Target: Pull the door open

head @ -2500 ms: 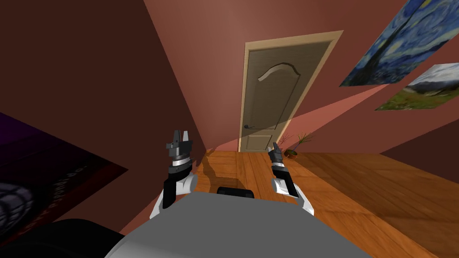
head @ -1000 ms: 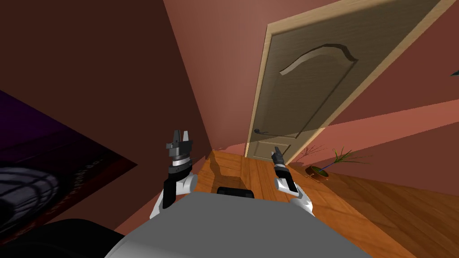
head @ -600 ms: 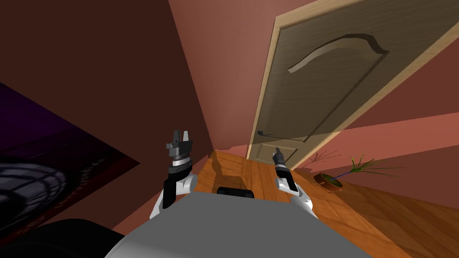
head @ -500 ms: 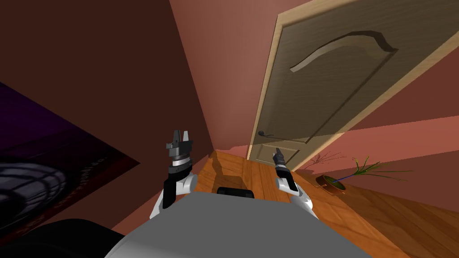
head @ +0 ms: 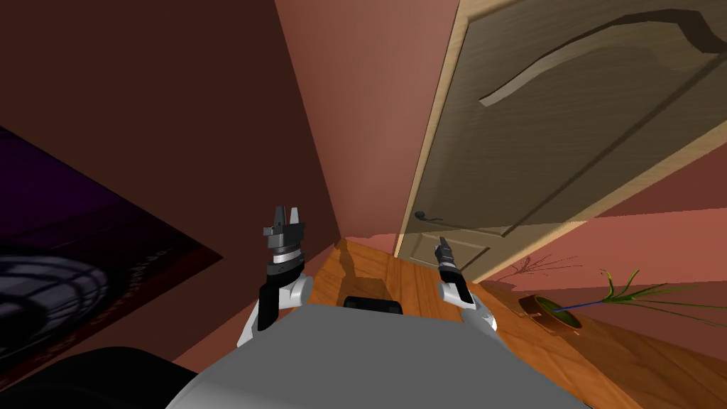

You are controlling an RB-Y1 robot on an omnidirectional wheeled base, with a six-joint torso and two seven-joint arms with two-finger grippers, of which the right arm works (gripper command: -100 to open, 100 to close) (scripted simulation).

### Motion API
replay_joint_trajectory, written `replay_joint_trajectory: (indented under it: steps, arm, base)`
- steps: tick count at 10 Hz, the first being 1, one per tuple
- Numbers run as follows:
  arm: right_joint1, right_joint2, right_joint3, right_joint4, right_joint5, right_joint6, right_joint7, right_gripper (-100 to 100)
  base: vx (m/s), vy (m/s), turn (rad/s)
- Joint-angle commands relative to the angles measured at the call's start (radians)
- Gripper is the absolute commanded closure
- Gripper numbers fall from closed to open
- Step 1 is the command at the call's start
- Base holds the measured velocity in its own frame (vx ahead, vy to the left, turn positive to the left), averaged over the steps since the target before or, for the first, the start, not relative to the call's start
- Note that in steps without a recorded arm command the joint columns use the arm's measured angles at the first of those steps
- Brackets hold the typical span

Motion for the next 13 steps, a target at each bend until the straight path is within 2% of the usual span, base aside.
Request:
replay_joint_trajectory:
  steps: [1, 10, 12, 13]
  arm:
    - [-0.020, -0.010, -0.007, 0.046, -0.005, -0.007, 0.000, -100]
    - [-0.098, -0.043, -0.041, 0.237, -0.028, -0.036, 0.004, -100]
    - [-0.120, -0.053, -0.051, 0.291, -0.034, -0.044, 0.005, -100]
    - [-0.118, -0.050, -0.047, 0.283, -0.032, -0.045, 0.005, -100]
  base:
    - [0.076, -0.033, 0.111]
    - [0.072, -0.042, 0.095]
    - [0.081, -0.040, 0.102]
    - [0.042, -0.022, 0.029]
